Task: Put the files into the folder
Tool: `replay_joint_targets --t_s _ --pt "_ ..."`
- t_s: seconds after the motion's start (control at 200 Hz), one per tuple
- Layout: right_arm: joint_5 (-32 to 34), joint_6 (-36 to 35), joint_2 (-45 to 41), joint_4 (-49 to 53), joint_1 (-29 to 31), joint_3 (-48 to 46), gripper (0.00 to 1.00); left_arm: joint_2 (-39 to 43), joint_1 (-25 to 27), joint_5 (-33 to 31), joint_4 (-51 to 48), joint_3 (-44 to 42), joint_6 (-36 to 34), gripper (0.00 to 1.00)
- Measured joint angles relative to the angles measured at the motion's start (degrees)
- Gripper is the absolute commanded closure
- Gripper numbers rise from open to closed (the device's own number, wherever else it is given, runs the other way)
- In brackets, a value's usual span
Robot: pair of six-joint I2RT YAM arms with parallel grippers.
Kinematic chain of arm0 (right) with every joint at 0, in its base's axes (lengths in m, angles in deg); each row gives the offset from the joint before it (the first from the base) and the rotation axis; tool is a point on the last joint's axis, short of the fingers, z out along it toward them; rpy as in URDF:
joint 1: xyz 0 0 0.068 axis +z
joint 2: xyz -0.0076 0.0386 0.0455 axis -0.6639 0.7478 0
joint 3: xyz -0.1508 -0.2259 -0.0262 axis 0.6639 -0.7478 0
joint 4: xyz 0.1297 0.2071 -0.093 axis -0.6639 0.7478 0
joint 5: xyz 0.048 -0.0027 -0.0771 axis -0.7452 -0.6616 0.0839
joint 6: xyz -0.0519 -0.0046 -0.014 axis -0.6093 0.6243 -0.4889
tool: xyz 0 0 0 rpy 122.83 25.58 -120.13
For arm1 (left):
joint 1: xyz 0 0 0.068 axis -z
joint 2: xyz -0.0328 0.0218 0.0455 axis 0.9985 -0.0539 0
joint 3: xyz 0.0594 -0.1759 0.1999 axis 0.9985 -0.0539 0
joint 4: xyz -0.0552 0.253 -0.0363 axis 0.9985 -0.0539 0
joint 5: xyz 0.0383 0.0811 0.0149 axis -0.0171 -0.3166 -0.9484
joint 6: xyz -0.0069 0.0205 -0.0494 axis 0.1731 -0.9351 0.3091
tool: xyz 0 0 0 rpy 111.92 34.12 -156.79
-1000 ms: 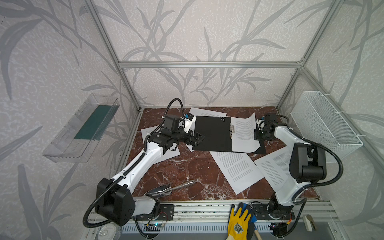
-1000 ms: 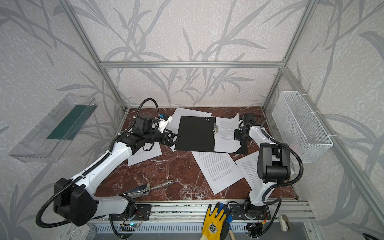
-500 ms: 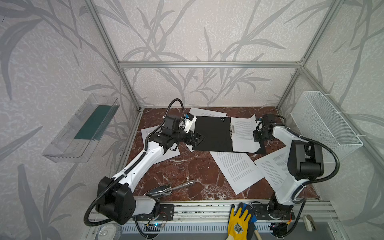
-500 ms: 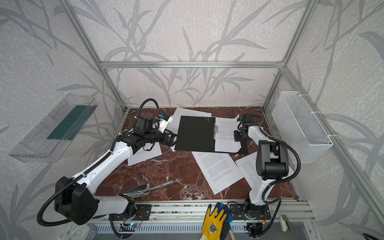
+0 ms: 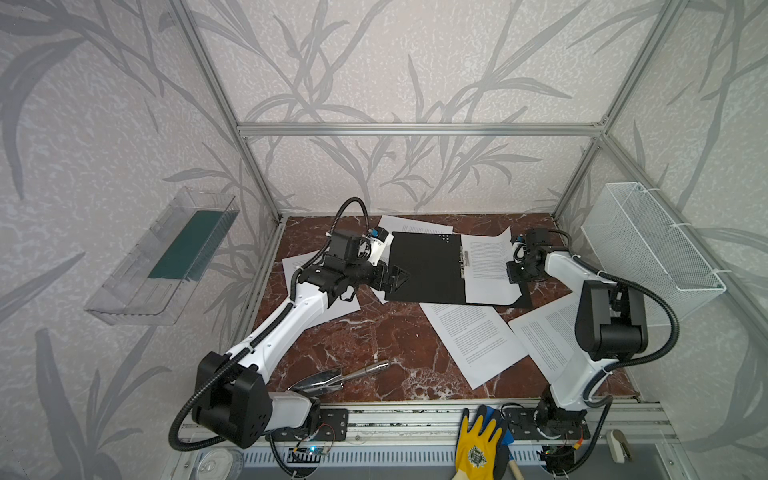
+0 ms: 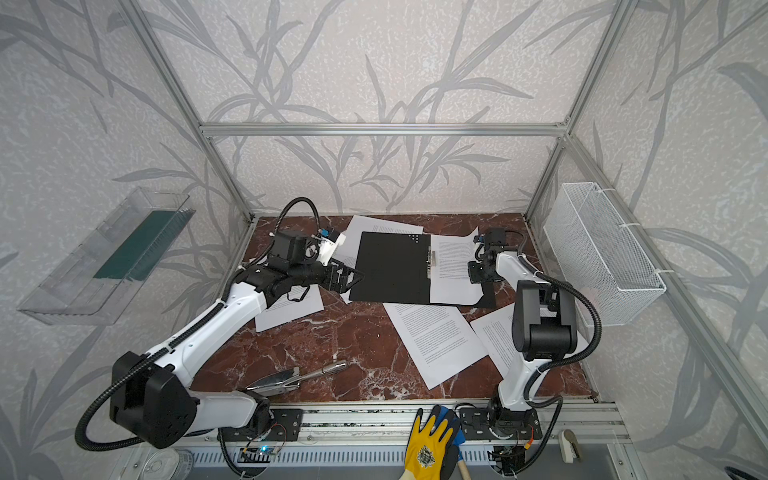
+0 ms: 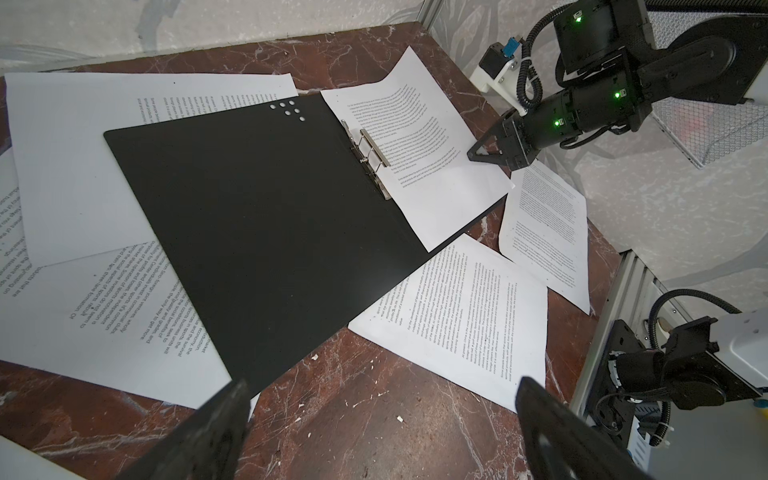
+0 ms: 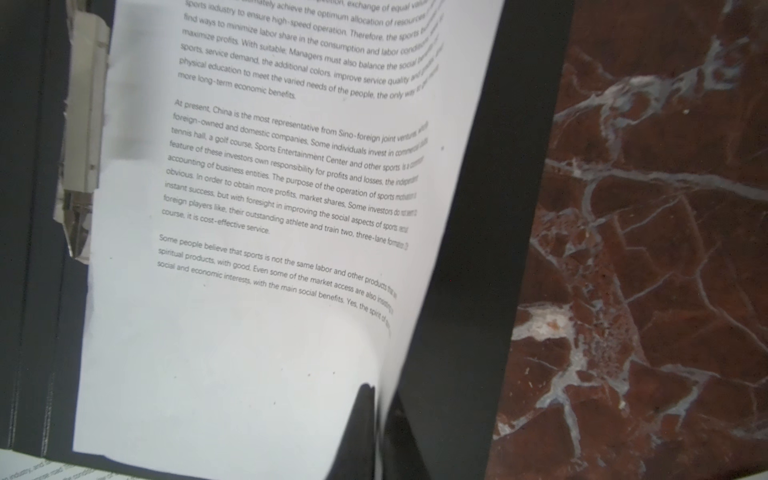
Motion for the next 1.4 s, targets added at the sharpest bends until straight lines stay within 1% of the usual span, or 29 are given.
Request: replay_joint_targets --t_s 0.045,0.105,0.17,0.19,0.2,0.21,0.22,0.225,0.23,0.24,0.365,0.505,0.625,0.71,0.82,0.88,0.945,1.025,1.105,1.18,1.24,1.28,1.4 --pt "0.2 0.09 0.09 0.07 0.0 0.02 0.78 0.0 0.0 0.0 0.0 0.0 0.0 0.01" --pt "0.61 0.2 0.24 0.24 0.02 0.17 0.68 0.0 -0.02 0.0 0.0 0.0 0.0 0.01" --pt "1.18 0.37 0.66 0.42 0.07 0.66 0.54 -0.04 -0.02 0.02 0.02 0.0 0.0 0.01" --pt "1.44 0.42 0.79 0.5 0.13 0.87 0.47 -0.07 -0.04 0.02 0.02 0.0 0.0 0.01" --pt "1.68 0.5 0.87 0.48 0.13 0.94 0.43 -0.09 -0.04 0.02 0.02 0.0 0.0 0.01" --pt "1.81 0.46 0.94 0.48 0.15 1.01 0.34 -0.11 -0.04 0.02 0.02 0.0 0.0 0.01" --pt "1.92 0.66 1.05 0.52 0.17 1.11 0.22 -0.11 -0.04 0.02 0.02 0.0 0.0 0.01" --pt "1.97 0.72 1.09 0.55 0.17 1.16 0.11 -0.13 -0.04 0.02 0.02 0.0 0.0 0.01" --pt "2.03 0.7 1.11 0.55 0.2 1.2 0.05 -0.15 -0.04 0.02 0.02 0.0 0.0 0.01" --pt "2.29 0.61 1.2 0.55 0.22 1.31 0.0 -0.15 -0.04 0.02 0.02 0.0 0.0 0.01" --pt "5.09 1.38 1.73 0.59 0.22 1.79 0.01 -0.26 -0.04 0.02 0.02 0.0 0.02 0.01" --pt "10.1 3.78 0.83 0.22 0.31 1.4 0.01 -0.26 -0.04 -0.02 0.04 0.02 0.11 0.01" --pt "13.42 7.54 -4.24 -0.98 0.31 -1.07 0.01 -0.28 -0.11 -0.81 0.22 0.02 0.55 0.01" --pt "13.81 10.86 -8.72 -1.09 0.31 -1.77 0.01 -0.31 -0.33 -2.01 0.28 0.02 1.6 0.01" --pt "11.76 14.97 -14.71 -1.14 0.76 -2.34 0.01 -0.33 -0.85 -4.9 1.49 0.0 4.26 0.01" --pt "10.4 17.16 -18.95 -1.99 2.03 -4.66 0.01 -0.31 -1.25 -5.99 2.75 -0.07 6.32 0.01" --pt "6.91 19.69 -24.04 -4.2 3.52 -9.29 0.01 -0.31 -1.46 -6.25 4.63 -0.35 8.83 0.01" --pt "1.55 23.45 -30.84 -7.48 5.68 -17.64 0.0 -0.39 -1.62 -5.64 7.8 -1.2 13.7 0.01" --pt "-1.2 26.45 -36.04 -8.92 8.68 -25.31 0.02 -0.85 -1.6 -3.41 12.15 -2.62 19.08 0.01" --pt "-2.16 28.68 -40.22 -9.9 11.76 -31.41 0.02 -1.77 -1.18 -1.57 17.18 -4.94 25.31 0.01" --pt "-3.02 29.66 -42.86 -9.86 14.23 -35.01 0.01 -3.1 -0.17 -0.94 20.02 -6.75 29.9 0.02" --pt "-3.34 30.1 -44.11 -9.92 15.85 -36.72 0.01 -4.2 1.05 -1.07 20.48 -7.34 31.78 0.02" --pt "-4.2 31.52 -46.51 -12.59 19.15 -41.57 0.01 -7.69 7.8 -3.72 18.14 -7.48 35.28 0.03"
